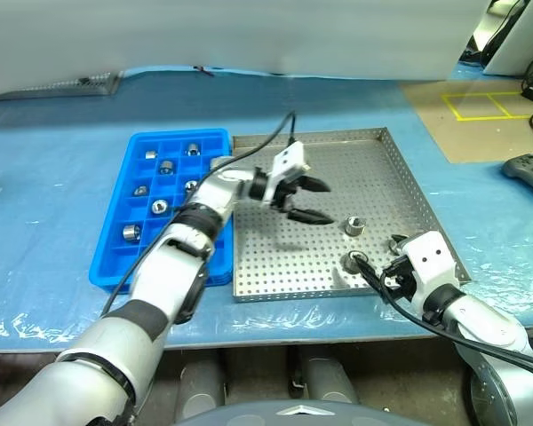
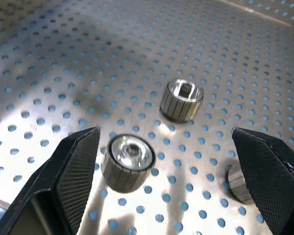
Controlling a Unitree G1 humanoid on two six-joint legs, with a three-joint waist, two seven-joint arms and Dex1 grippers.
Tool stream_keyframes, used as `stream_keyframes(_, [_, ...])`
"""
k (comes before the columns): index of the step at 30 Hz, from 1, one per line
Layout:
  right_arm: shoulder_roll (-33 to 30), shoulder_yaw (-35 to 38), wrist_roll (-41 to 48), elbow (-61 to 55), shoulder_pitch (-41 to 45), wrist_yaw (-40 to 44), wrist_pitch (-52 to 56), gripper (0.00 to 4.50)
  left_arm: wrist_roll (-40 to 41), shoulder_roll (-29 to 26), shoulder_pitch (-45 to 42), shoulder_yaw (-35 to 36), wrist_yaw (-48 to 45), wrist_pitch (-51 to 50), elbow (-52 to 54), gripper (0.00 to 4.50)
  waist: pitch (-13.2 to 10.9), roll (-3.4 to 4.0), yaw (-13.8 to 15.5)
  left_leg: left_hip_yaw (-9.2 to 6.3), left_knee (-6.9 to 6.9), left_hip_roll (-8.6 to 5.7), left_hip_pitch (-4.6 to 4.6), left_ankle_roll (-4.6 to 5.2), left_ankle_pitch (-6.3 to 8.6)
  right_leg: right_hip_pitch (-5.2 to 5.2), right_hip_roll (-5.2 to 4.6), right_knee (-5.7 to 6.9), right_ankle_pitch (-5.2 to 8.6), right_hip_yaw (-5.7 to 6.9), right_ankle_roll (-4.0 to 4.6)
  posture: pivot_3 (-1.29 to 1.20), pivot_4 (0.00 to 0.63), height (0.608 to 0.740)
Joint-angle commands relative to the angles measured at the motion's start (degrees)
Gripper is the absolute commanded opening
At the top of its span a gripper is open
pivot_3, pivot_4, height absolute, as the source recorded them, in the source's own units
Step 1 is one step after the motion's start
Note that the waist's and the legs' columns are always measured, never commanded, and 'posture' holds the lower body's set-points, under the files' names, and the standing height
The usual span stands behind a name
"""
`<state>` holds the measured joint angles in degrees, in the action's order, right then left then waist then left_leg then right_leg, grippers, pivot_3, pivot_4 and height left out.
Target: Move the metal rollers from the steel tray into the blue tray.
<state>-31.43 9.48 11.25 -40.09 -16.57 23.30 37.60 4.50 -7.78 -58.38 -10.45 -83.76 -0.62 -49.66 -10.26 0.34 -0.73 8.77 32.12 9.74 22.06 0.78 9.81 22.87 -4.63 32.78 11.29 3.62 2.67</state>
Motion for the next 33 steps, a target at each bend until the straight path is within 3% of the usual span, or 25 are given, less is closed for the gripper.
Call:
stream_keyframes(1, [-1.2,-0.1,-0.8,4.4,0.8,2.5,-5.3,4.5,1.0,-4.5,4.9,-1.8,-4.7,-3.6,9.9,4.07,0.0,0.0,0.1,0.0,0.01,0.0,0.01,0.0,0.0,0.01,0.0,0.01,0.0,0.0,0.01,-0.24,0.15,0.74])
stream_keyframes(6, [-1.4,-2.3,-0.9,11.5,5.1,5.1,-8.4,4.5,1.9,-7.1,10.0,-3.6,-4.1,-7.8,19.6,4.07,0.0,-0.07,1.6,0.01,0.1,-0.04,0.06,-0.15,0.09,-0.05,-0.15,0.03,-0.03,0.04,0.06,-0.2,0.15,0.74])
stream_keyframes(14, [-4.8,-2.8,-1.8,14.8,7.3,8.5,-8.5,4.5,2.9,-4.8,11.8,-4.9,2.0,-14.5,27.6,4.07,0.0,-0.03,2.1,0.19,0.09,-0.03,-0.04,-0.19,0.08,-0.17,-0.32,0.06,-0.05,0.1,0.08,-0.18,0.15,0.74])
stream_keyframes(21, [-12.2,5.3,5.9,11.7,5.4,16.6,-2.5,4.5,3.6,-5.1,11.8,-6.2,3.6,-17.4,30.4,4.07,0.0,-0.01,2.9,0.21,0.05,-0.02,-0.02,0.04,-0.01,-0.14,-0.31,0.03,-0.02,0.13,0.06,-0.19,0.15,0.74])
stream_keyframes(26, [-17.4,8.0,9.5,13.1,14.5,19.3,1.0,4.5,4.6,-4.9,12.8,-6.2,5.2,-18.1,31.5,4.07,0.0,0.0,2.6,0.28,0.11,-0.03,-0.1,0.01,-0.02,-0.13,-0.32,0.05,-0.04,0.09,0.05,-0.17,0.15,0.74])
stream_keyframes(33, [-15.1,2.7,12.6,15.7,27.4,18.6,4.0,4.5,4.9,-6.2,14.2,-5.5,6.6,-16.5,30.4,4.07,0.0,0.07,3.0,0.29,0.04,0.03,0.0,-0.01,-0.06,0.04,-0.3,0.11,-0.04,0.14,0.07,-0.14,0.15,0.74])
